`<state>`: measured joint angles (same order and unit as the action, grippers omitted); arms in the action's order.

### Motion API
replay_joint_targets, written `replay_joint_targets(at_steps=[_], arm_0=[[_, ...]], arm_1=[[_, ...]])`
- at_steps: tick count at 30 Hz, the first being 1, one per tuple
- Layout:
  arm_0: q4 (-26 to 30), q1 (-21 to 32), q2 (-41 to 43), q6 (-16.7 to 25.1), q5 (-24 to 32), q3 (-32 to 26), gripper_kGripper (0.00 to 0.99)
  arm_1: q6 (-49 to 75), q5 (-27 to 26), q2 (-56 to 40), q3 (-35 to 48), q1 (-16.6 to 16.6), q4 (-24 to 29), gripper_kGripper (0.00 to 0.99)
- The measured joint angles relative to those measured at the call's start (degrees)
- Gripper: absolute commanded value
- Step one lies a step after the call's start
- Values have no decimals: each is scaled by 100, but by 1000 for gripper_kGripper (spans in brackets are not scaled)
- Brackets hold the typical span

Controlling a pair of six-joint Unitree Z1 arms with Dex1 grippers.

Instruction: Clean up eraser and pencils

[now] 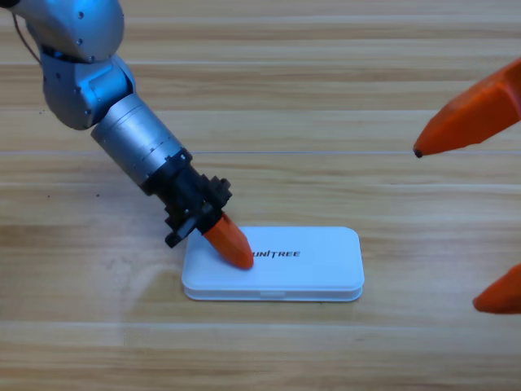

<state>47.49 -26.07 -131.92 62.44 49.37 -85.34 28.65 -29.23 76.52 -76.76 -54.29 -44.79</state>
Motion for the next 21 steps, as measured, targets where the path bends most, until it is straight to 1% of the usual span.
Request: replay_joint_targets(at_steps=[7,10,13,15,17,19,21], arm_0=[[-507,-109,171,-216,-157,243,0],[-615,-159,209,-303,-204,282,0],[-630,-185,260,-328,-242,295,0],[-629,-207,357,-419,-316,322,0],[-512,-220,508,-500,-436,339,0],[-162,-224,810,-552,-530,300,0],[196,-226,1308,-610,-644,197,0]], arm_1=[[-14,-45,0,0,0,0,990],[-21,-49,0,0,0,1,990],[-21,-73,0,0,0,1,990],[-21,-75,0,0,0,1,990],[-21,-75,0,0,0,1,990],[-21,-76,0,0,0,1,990],[-21,-75,0,0,0,2,990]])
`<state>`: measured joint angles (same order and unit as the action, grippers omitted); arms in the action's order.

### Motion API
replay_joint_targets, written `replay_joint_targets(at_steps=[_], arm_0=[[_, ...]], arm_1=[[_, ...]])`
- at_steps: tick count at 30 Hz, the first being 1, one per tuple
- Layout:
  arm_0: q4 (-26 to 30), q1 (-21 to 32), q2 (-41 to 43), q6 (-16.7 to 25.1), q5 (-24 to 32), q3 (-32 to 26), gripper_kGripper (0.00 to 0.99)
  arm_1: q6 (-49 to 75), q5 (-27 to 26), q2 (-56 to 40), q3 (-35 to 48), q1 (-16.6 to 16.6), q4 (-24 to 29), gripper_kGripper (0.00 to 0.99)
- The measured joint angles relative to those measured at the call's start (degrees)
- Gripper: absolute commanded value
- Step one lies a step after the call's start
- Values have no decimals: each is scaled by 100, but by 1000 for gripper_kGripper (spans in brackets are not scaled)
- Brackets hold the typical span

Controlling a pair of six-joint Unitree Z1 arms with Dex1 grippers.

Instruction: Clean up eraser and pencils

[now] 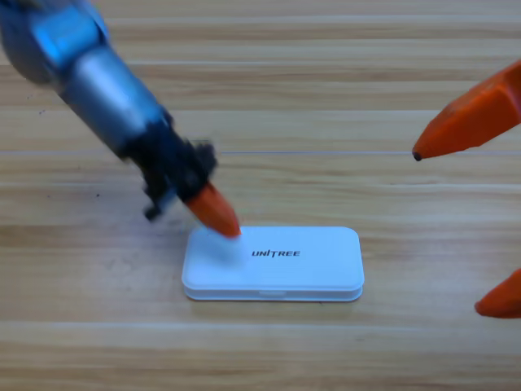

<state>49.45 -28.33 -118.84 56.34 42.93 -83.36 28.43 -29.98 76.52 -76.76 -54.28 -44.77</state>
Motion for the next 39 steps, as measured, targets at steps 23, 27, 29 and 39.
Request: replay_joint_targets(at_steps=[23,27,29,39], arm_0=[[1016,-1473,3853,-1367,-936,-119,985],[1015,-1548,4053,-1567,-1059,-55,990],[1008,-1556,4116,-1587,-1116,80,990],[959,-1560,4273,-1672,-1192,308,990]], arm_1=[[-23,0,11,0,0,12,990],[-32,0,15,0,0,12,990],[-36,-1,17,0,0,12,990],[-36,-3,25,0,0,13,990]])
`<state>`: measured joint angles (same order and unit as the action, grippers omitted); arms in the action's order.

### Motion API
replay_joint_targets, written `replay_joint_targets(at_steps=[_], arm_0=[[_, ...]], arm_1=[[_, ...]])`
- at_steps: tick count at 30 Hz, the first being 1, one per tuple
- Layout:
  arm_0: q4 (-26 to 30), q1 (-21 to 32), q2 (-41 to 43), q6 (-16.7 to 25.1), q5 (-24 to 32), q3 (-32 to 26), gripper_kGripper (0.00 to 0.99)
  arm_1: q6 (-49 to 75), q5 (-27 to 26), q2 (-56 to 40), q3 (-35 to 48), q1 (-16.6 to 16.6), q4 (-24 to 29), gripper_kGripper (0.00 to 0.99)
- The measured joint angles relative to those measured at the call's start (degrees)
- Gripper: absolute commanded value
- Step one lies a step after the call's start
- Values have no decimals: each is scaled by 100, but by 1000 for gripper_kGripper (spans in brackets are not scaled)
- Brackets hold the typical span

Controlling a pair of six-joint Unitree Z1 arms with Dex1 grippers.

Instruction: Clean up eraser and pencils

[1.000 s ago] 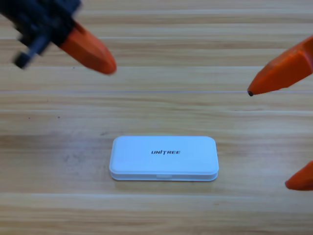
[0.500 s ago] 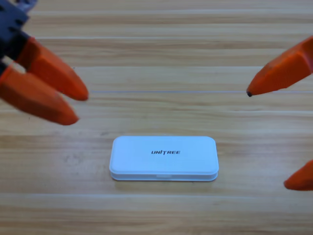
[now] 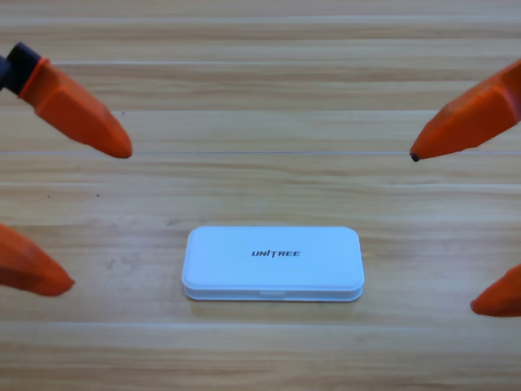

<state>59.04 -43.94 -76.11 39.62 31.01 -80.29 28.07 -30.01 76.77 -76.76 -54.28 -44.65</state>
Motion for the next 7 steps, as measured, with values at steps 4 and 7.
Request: replay_joint_targets(at_steps=[4,7], arm_0=[[-1,0,4,-181,-34,0,990],[-3,0,4,-343,-124,0,990]], arm_1=[[0,0,17,0,0,0,990],[0,0,33,0,0,0,990]])
